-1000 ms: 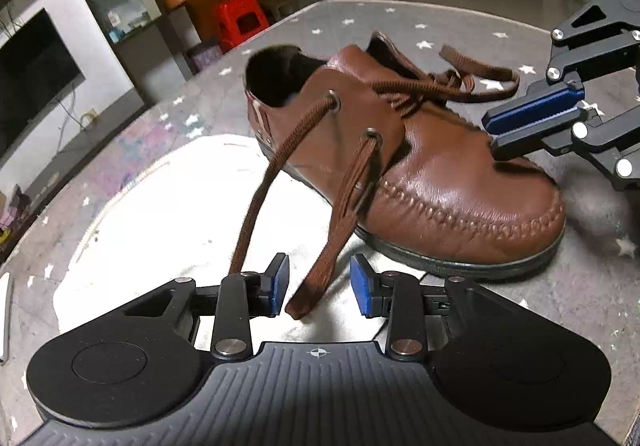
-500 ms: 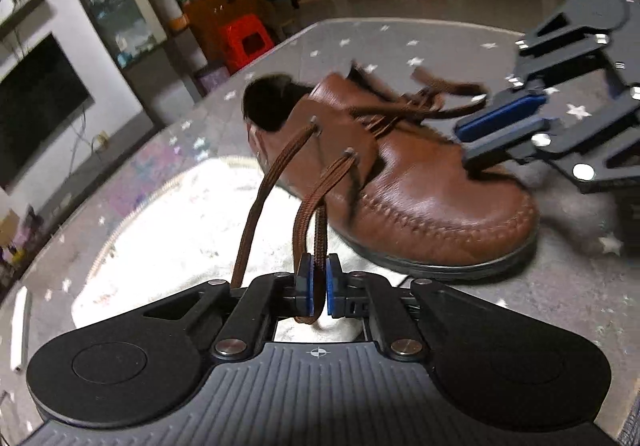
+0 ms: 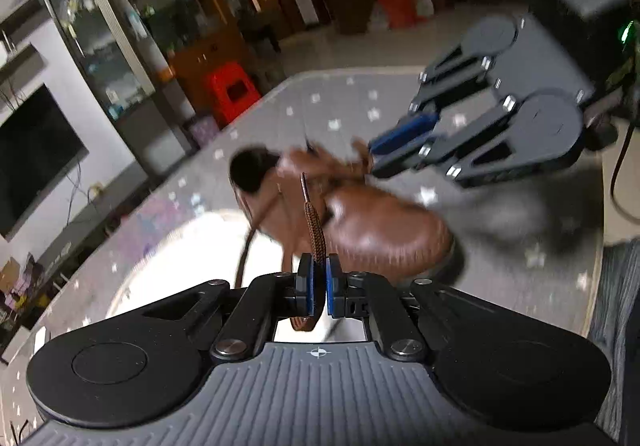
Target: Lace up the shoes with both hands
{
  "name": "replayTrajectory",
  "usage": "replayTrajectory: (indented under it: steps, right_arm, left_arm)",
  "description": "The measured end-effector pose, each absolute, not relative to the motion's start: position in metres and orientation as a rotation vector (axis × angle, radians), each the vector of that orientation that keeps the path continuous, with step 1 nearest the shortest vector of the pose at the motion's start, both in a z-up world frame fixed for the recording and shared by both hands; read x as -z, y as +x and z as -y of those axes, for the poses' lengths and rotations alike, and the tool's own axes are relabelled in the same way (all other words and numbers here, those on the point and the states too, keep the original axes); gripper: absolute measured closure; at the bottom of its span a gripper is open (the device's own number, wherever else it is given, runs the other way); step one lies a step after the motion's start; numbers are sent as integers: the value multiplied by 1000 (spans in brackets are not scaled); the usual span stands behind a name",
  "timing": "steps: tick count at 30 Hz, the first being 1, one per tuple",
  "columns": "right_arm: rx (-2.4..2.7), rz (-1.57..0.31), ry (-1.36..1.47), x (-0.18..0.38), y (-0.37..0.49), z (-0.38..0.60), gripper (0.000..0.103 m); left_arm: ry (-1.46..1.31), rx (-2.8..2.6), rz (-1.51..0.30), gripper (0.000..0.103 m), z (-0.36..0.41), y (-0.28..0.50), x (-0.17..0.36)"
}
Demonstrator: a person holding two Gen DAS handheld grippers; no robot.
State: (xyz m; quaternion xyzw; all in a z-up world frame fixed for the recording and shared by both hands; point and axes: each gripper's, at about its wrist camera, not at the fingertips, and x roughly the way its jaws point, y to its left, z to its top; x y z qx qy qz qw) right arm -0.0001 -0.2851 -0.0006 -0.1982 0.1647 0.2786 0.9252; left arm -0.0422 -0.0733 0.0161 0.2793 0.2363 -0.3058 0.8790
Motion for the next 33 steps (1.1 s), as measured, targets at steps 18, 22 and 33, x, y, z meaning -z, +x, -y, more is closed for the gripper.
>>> replayTrajectory:
  steps: [18, 22, 33]
  right_arm:
    - [-458, -377, -218, 3, 49, 275, 85]
    - [-449, -381, -198, 3, 50, 272, 80]
    - [-404, -388, -231, 6, 47, 280, 80]
  left_arm:
    - [618, 667, -460, 97, 118, 15, -32]
    - [622, 676, -471, 97, 119, 17, -29]
    - [679, 727, -503, 96, 128, 32, -19]
